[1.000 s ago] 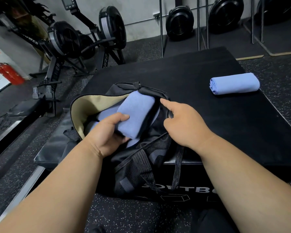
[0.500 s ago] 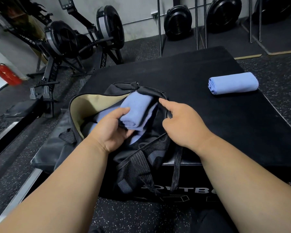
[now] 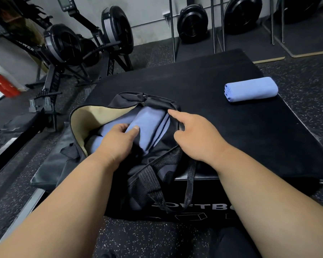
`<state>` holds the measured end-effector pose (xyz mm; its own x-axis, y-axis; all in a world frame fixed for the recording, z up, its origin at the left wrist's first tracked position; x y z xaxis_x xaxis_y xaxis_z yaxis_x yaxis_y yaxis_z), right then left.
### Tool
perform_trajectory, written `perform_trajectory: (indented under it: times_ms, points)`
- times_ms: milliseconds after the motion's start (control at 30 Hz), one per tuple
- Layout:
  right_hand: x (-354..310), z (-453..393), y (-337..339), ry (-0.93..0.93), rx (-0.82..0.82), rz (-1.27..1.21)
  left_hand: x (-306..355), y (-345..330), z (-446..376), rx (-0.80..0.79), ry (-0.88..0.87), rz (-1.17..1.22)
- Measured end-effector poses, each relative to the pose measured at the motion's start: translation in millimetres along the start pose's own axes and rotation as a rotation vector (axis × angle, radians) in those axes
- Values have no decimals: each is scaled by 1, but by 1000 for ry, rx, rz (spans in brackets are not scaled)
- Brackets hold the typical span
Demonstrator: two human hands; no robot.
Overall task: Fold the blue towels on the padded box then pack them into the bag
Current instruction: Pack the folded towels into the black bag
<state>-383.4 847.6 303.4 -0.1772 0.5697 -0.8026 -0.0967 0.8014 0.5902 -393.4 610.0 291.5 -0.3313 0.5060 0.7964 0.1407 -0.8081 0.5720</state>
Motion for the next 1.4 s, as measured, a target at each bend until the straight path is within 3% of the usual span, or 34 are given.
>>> perform_trajectory:
  times_ms: [100,233,400,500,600,767,900,1200,1400]
  points:
    - [3,0,4,17,27,-72,24,17,17,146,-33,-241]
    - [16,2,24,0,178,-199,65,18,49,195,-190,-220]
    - [65,1,61,-158,427,-209,120,-24,74,152,-396,-138]
    - [100,6,86,-274,547,-176,142,-63,73,80,-506,-221]
    - [130,11,104,-392,568,-141,155,-112,57,-54,-531,-339]
    - [163,16,120,-490,559,-136,168,-194,28,-252,-460,-445]
    - [174,14,125,-494,569,-160,166,-250,-3,-386,-282,-273]
    - [188,11,134,-517,549,-137,164,-292,-57,-234,21,29]
    - [192,12,136,-525,541,-140,170,-304,-58,-247,84,54]
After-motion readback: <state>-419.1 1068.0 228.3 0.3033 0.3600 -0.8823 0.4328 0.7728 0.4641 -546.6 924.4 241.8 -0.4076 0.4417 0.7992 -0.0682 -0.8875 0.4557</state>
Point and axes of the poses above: each hand's wrist, its own z-axis away from the middle knuckle, its own y-axis out of the back of the hand, x = y × z, the point moved 6 cm from there along -z, towards the middle knuckle
